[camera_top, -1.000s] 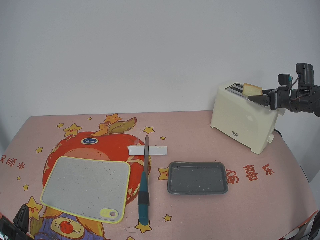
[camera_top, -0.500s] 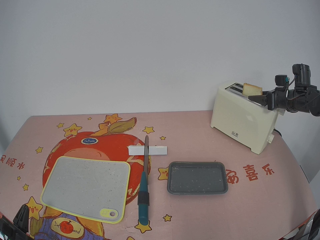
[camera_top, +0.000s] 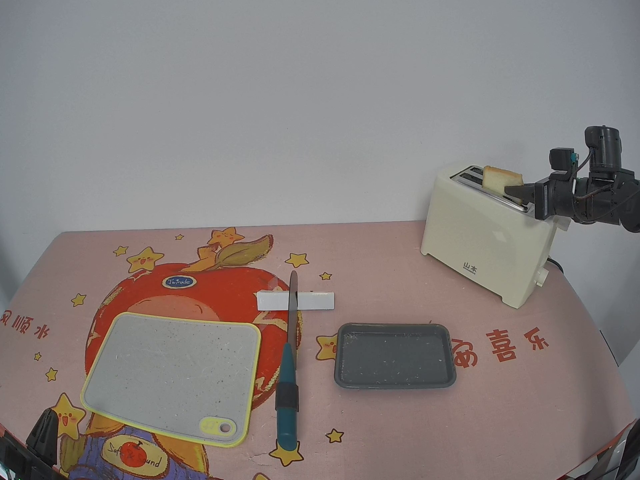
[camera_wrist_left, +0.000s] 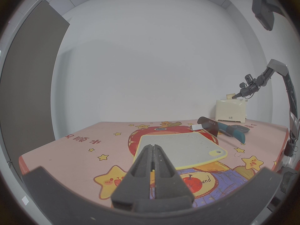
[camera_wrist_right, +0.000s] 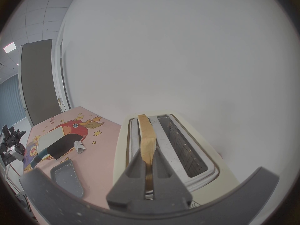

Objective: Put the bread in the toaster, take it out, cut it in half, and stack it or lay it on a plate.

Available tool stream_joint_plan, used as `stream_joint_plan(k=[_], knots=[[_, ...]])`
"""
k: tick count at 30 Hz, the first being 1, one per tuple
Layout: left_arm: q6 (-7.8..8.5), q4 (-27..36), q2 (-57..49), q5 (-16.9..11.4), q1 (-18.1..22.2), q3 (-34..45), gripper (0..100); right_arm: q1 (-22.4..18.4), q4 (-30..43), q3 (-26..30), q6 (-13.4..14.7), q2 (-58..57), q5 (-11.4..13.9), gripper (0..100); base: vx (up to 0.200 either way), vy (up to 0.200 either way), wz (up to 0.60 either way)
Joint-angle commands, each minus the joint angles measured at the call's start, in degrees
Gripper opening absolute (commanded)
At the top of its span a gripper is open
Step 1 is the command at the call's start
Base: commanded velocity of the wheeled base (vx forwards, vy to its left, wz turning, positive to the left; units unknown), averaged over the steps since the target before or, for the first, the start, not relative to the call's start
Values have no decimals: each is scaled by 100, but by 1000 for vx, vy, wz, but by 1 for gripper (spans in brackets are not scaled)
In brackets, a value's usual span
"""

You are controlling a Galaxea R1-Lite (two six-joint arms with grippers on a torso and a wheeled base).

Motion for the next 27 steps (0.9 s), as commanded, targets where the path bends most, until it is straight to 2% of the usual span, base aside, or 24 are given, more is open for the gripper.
stream_joint_plan(k=[1, 5, 7, 9, 23, 27], knots=[[-1, 0, 4, 3, 0, 92, 0, 5, -6, 0, -4, -108, 3, 0, 0, 0, 0], [-1, 0, 4, 3, 0, 92, 0, -4, -15, -167, 14, -231, 3, 0, 0, 0, 0], [-1, 0, 4, -6, 0, 92, 0, -13, 99, -598, 102, -336, 3, 0, 0, 0, 0], [-1, 0, 4, 3, 0, 92, 0, -13, 117, -800, 181, -380, -14, 0, 0, 0, 0], [-1, 0, 4, 3, 0, 92, 0, 66, 196, -747, 181, -978, -111, 0, 0, 0, 0], [-1, 0, 4, -6, 0, 92, 0, 198, 205, -589, 189, -1233, -111, 0, 0, 0, 0]])
